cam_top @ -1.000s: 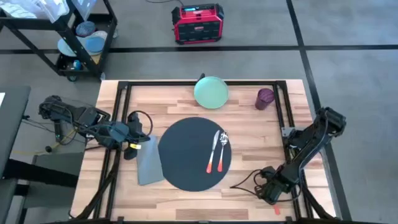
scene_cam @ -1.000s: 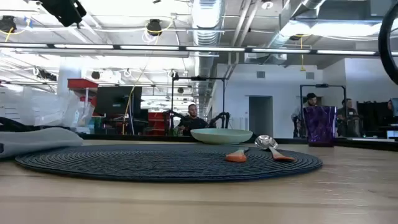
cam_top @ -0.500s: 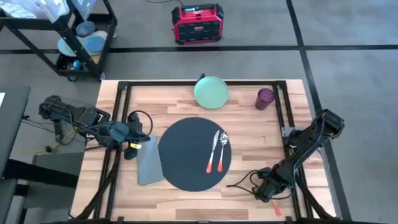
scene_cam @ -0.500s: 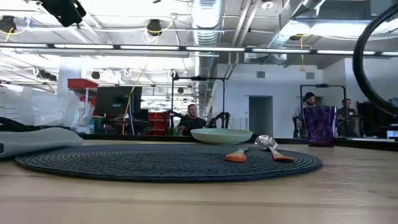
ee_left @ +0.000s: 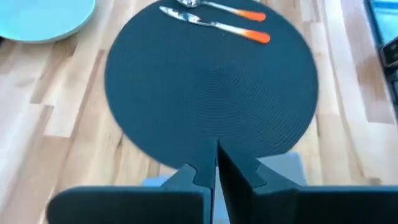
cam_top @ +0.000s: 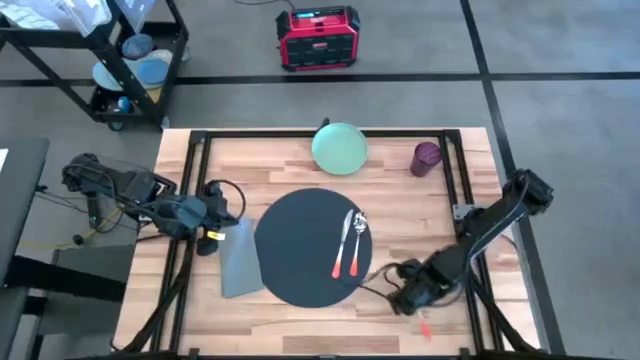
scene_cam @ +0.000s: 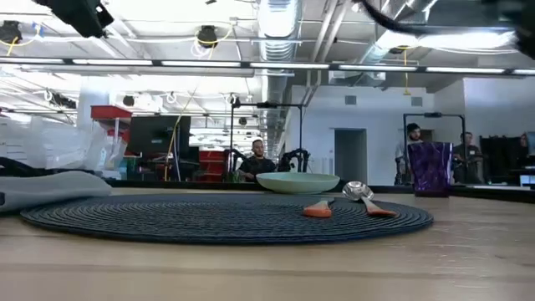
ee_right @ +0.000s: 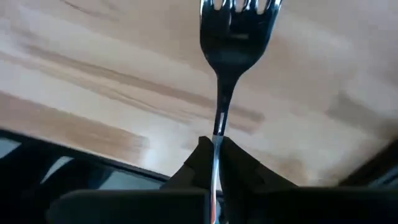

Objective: Set table place
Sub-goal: Put the orange fork on top of the gray table napkin

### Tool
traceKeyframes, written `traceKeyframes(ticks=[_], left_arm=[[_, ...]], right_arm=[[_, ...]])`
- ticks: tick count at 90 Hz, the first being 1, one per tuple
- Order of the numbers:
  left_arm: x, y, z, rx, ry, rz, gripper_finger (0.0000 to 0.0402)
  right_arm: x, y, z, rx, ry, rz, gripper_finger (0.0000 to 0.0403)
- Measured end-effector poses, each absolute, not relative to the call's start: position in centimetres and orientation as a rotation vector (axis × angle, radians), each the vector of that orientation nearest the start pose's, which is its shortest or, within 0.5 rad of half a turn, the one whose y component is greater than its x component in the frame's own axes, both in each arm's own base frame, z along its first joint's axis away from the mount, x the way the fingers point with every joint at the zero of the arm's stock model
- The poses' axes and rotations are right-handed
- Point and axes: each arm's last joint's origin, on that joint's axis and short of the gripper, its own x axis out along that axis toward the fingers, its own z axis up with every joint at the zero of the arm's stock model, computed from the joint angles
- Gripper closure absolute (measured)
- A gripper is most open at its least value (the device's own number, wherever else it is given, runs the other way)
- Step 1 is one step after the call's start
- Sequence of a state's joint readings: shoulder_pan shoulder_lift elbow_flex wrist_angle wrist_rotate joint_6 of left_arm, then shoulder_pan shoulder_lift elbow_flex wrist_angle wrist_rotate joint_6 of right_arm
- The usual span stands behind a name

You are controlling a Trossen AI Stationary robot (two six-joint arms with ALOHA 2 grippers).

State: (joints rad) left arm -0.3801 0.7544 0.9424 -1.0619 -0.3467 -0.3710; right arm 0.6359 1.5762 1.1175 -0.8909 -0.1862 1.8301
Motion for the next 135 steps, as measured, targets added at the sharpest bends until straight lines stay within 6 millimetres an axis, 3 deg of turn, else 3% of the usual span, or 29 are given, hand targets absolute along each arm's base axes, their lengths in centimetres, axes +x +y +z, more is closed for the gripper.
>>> traceKeyframes(ticks=[10,23,33,55,81,101,119,135], left_arm=[[9.3,-2.3,32.4,-0.043,0.7,0.211,0.0401],[4.9,-0.4,33.5,-0.183,0.501,0.246,0.0401],[2.2,0.7,33.2,-0.272,0.446,0.255,0.0401],[0.6,1.3,32.0,-0.257,0.524,0.296,0.0401],[0.4,1.4,31.8,-0.242,0.543,0.302,0.0401],[0.4,1.5,31.8,-0.224,0.538,0.329,0.0401],[0.3,1.8,31.8,-0.168,0.507,0.415,0.0401],[0.8,1.7,31.1,-0.15,0.505,0.471,0.0401]], right_arm=[[25.9,15.1,23.2,1.056,1.399,-0.636,0.0402],[30.1,11.6,23.1,0.919,1.344,-0.589,0.0402],[33.4,8.8,22.9,0.836,1.321,-0.528,0.0403],[40.7,4.0,23.1,0.706,1.241,-0.388,0.0403],[47.5,3.5,22.7,0.64,1.219,-0.14,0.0403],[50.0,2.8,22.6,0.662,1.235,0.066,0.0403],[52.7,2.1,23.3,0.774,1.053,0.288,0.0403],[53.3,1.8,24.3,0.795,0.959,0.36,0.0402]])
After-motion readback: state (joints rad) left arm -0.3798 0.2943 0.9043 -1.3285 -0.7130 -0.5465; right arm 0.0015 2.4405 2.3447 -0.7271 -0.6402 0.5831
